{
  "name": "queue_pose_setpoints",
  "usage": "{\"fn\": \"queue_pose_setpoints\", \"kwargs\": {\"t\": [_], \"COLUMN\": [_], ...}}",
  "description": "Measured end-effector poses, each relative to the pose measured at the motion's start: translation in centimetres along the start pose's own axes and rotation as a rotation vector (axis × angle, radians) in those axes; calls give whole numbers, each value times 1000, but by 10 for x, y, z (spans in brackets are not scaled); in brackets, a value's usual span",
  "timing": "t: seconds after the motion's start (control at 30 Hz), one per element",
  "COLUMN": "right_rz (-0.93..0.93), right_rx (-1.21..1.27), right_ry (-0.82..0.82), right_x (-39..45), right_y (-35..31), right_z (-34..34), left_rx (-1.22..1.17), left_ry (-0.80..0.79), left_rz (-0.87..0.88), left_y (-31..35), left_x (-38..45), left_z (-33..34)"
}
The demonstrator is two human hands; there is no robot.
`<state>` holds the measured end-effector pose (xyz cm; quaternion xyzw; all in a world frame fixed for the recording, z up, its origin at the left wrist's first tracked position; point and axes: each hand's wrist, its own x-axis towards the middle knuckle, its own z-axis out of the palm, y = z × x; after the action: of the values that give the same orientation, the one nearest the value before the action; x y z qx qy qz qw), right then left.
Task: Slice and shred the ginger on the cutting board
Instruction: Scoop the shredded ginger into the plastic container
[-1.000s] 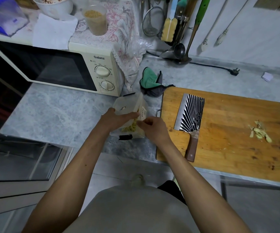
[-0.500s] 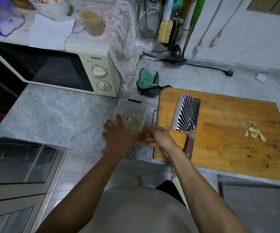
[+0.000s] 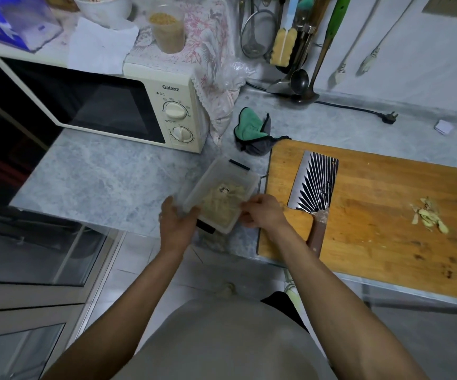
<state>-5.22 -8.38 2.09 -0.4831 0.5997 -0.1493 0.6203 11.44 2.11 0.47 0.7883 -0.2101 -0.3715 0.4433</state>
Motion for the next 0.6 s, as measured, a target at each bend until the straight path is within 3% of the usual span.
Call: {"fn": "queue_pose_setpoints", "kwargs": {"t": [0.1, 0.17, 0.33, 0.6], "right_rz": [-15, -28, -53, -89], "right_rx": [-3, -14, -95, -227], "right_ry": [27, 44, 79, 91], "right_x": [-1, -2, -2, -7], "right_y": [3, 3, 6, 5], "right_z": [5, 7, 5, 9], "left_rx": [-346, -460, -229, 93], "left_ry": [-142, -204, -60, 13], "left_rz": [-424, -489, -360, -100], "left_y": [-4, -6, 1, 12], "left_x": [-8, -12, -11, -19], "left_z": [-2, 2, 14, 19]}}
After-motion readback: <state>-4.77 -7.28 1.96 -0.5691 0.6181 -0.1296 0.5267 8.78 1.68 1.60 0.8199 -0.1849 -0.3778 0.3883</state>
